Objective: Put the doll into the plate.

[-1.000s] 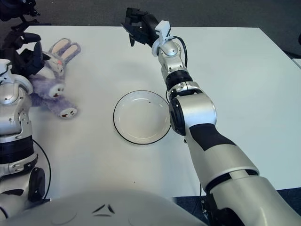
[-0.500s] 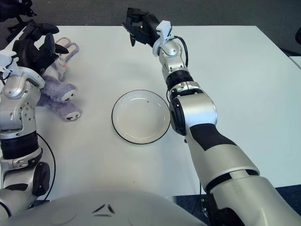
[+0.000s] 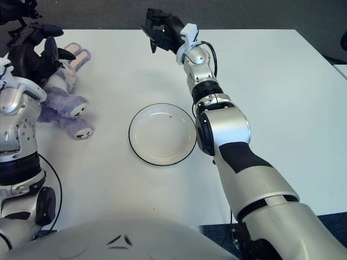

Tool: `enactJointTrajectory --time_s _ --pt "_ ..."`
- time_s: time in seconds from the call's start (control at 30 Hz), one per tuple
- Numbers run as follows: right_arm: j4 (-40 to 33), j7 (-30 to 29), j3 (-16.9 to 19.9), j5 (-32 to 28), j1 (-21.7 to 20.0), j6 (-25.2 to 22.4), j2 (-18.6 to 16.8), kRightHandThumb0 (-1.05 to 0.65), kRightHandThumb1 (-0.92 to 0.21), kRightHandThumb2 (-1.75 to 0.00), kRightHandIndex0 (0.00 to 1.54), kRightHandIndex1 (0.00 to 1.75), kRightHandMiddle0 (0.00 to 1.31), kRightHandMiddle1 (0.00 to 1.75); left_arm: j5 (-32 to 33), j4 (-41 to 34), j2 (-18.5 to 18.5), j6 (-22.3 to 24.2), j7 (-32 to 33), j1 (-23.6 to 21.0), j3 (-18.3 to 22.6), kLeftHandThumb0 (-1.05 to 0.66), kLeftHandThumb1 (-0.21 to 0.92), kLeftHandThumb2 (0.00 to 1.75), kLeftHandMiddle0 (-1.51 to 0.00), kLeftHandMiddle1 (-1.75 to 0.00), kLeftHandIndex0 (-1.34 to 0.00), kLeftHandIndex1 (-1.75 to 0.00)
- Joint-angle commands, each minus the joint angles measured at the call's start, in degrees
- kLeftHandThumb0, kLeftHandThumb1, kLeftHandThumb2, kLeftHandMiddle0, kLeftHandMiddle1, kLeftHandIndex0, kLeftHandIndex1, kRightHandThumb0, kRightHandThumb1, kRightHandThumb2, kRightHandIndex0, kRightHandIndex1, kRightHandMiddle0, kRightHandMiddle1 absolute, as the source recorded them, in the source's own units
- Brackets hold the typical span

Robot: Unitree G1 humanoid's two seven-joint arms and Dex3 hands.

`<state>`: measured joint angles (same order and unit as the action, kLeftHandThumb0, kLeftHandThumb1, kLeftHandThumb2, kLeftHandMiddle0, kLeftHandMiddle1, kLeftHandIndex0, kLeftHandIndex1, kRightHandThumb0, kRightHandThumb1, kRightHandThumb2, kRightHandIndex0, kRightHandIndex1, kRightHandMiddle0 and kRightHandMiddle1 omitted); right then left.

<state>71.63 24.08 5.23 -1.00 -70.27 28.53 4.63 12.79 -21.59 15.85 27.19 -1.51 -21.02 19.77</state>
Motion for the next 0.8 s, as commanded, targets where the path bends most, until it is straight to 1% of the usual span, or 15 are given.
enactJointTrajectory --time_s 0.0,0.3,0.33,0.4,0.47,0.57,0.77 --pt "0.5 0.3 0.5 0.0 0.8 0.4 0.4 -0.31 -0.92 -0.31 0.87 1.75 0.67 1.75 -1.8 -1.1 1.1 -1.4 1.6 1.5 1.4 -0.01 0.71 0.73 -0.46 -1.66 -0.29 -1.49" --pt "0.6 0.5 0.6 -0.1 0.8 0.4 0.5 -0.3 -0.92 -0.31 0.87 1.75 0.67 1.75 -2.7 -1.4 1.0 -2.2 2.0 1.9 1.4 -0.01 0.71 0.72 -0.46 -1.66 -0.28 -1.49" --pt "0.6 0.5 0.6 -0.1 0.8 0.3 0.4 -0.3 -0.92 -0.31 0.87 1.75 0.67 1.75 -5.9 -2.6 2.8 -3.4 3.5 2.7 2.2 -0.01 0.71 0.72 -0.46 -1.66 -0.28 -1.49" --pt "0.7 0.5 0.7 -0.1 0.8 0.2 0.4 -0.3 -0.92 -0.31 0.87 1.75 0.67 1.75 -10.3 -4.3 5.5 -4.8 5.2 3.7 3.8 -0.01 0.72 0.7 -0.48 -1.64 -0.29 -1.48" --pt "0.8 0.4 0.7 -0.1 0.8 0.2 0.4 -0.3 -0.92 -0.31 0.87 1.75 0.67 1.75 -11.8 -5.2 6.7 -4.9 5.3 4.1 5.1 -0.01 0.72 0.69 -0.51 -1.6 -0.31 -1.46" --pt "0.8 0.4 0.7 -0.1 0.8 0.1 0.4 -0.3 -0.92 -0.31 0.86 1.75 0.67 1.75 -12.3 -6.0 7.5 -4.6 5.1 4.4 6.3 -0.01 0.71 0.67 -0.53 -1.57 -0.32 -1.45" --pt "0.9 0.4 0.9 0.0 0.8 0.1 0.4 -0.29 -0.92 -0.31 0.86 1.75 0.67 1.75 -12.5 -6.2 7.5 -4.5 5.0 4.4 6.5 -0.01 0.71 0.66 -0.55 -1.55 -0.33 -1.44"
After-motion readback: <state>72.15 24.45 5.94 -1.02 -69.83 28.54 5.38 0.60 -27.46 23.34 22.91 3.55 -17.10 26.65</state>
